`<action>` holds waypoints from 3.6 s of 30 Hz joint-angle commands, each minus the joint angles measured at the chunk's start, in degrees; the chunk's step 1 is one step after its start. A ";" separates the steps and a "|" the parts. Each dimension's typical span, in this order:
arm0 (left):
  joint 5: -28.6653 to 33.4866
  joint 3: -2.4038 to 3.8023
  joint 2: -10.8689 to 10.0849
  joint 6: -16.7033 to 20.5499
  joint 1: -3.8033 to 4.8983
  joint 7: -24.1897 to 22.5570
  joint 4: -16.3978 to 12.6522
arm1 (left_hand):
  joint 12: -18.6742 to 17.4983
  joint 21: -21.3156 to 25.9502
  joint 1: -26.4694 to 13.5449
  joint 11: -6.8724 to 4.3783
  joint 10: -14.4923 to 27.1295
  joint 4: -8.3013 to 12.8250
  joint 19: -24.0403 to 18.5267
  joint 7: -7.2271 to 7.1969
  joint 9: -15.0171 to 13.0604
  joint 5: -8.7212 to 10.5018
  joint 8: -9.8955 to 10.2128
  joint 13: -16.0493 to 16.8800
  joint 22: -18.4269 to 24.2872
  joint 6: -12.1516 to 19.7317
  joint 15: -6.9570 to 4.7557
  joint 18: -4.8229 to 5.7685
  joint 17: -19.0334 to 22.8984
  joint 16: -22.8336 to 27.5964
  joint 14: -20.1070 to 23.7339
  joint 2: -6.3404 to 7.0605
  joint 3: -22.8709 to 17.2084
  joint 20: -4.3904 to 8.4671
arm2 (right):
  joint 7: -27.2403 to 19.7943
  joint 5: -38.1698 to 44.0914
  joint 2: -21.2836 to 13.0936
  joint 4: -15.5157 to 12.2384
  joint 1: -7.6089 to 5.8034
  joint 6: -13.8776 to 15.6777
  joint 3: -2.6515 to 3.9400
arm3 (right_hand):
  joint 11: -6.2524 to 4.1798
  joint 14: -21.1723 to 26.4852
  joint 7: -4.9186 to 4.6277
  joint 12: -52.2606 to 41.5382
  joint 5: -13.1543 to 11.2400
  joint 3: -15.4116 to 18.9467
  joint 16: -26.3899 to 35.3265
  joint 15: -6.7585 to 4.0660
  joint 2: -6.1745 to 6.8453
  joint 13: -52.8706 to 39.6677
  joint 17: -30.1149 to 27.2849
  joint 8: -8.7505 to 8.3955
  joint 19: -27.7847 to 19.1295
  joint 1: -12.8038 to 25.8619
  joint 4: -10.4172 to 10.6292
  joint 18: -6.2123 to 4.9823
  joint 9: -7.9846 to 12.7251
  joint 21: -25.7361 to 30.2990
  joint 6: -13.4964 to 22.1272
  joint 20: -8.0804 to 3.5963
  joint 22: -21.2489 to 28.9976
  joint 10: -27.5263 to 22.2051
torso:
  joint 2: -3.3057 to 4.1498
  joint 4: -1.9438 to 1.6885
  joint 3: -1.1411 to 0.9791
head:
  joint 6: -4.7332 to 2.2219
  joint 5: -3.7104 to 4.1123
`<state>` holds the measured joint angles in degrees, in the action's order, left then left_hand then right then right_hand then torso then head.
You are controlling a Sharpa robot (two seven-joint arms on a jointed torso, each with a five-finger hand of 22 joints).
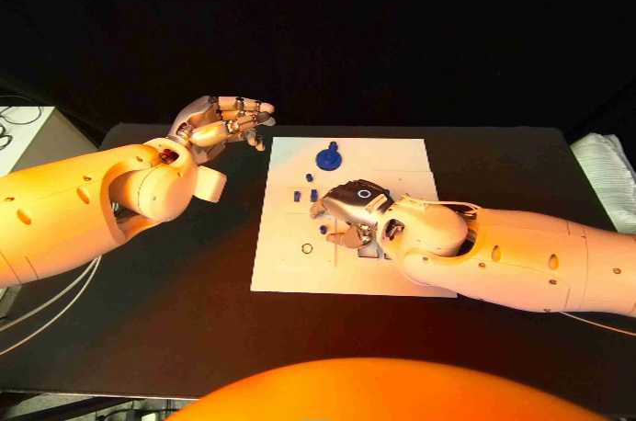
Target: Assemble the parts on the task board
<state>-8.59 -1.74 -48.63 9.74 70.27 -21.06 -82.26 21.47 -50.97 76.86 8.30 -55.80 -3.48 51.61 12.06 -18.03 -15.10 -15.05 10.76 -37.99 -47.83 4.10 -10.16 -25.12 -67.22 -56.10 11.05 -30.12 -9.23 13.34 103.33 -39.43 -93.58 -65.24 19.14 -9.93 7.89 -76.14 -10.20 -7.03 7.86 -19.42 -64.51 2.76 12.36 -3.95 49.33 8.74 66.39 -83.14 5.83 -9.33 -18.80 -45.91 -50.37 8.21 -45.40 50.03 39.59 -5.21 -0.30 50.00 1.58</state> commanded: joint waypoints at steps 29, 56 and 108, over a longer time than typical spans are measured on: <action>0.28 0.04 -0.07 -1.58 0.02 0.43 0.07 | 0.41 0.43 0.03 -0.08 0.53 -0.14 0.03 0.21 0.11 -0.17 -0.42 0.10 0.12 0.40 -0.05 -0.35 0.08 0.37 0.44 -0.03 0.22 -0.21 | -0.88 -6.22 -14.24 -1.34 -5.88 -1.84 1.92 | -1.85 -6.87 1.95 -7.37 1.11 -1.22 -10.24 -1.68 2.34 0.27 10.14 0.00 10.30 -2.35 6.76 2.56 0.18 -14.14 -3.79 -1.66 -14.57 4.23 | 0.04 -0.08 0.01 | -1.45 1.68; 0.30 0.04 -0.17 -2.08 0.02 1.20 0.16 | 0.62 0.50 0.02 -0.08 0.62 -0.22 0.06 0.22 0.12 -0.16 -0.52 0.15 0.17 0.45 -0.03 -0.36 0.10 0.37 0.45 -0.06 0.27 -0.23 | -0.92 -7.58 -11.45 1.79 -5.48 -6.95 1.86 | -3.25 -8.77 2.38 -7.86 1.17 -5.90 -12.76 -2.75 1.82 0.03 14.22 1.44 13.79 -1.50 7.86 3.84 -0.42 -20.14 -8.64 -2.94 -21.07 12.49 | 0.02 0.00 0.05 | -0.90 1.46; 0.08 0.04 0.08 -2.87 0.01 1.73 0.59 | 0.90 0.66 -0.02 -0.02 1.03 -0.35 0.09 0.26 0.17 -0.04 -0.63 0.19 0.27 0.71 0.02 -0.35 0.15 0.40 0.53 -0.01 0.41 -0.27 | 0.41 -8.83 -11.12 -9.48 -5.67 7.85 2.62 | -5.34 -9.33 3.38 -3.66 -2.33 -19.93 -14.03 -4.73 -0.77 -2.48 16.38 5.16 16.44 0.38 -3.03 5.33 -4.32 -27.59 -13.27 -4.39 -29.27 23.86 | 0.07 0.02 0.06 | -0.59 1.27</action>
<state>-8.59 -1.74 -48.65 7.96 70.26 -18.98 -81.54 22.17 -50.49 76.86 8.29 -54.97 -3.65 51.61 12.06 -17.94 -15.09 -15.52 10.90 -37.78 -47.42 4.10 -10.16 -25.06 -67.22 -56.10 11.05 -29.95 -9.22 14.69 95.59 -50.93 -102.55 -71.20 24.64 -7.23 6.59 -83.94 -6.82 -10.55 5.23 -35.98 -78.30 -1.54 11.53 -4.15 65.79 13.68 82.49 -83.32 6.16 -4.83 -22.99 -73.11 -63.40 3.80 -74.62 69.34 39.61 -5.21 -0.23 49.32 3.14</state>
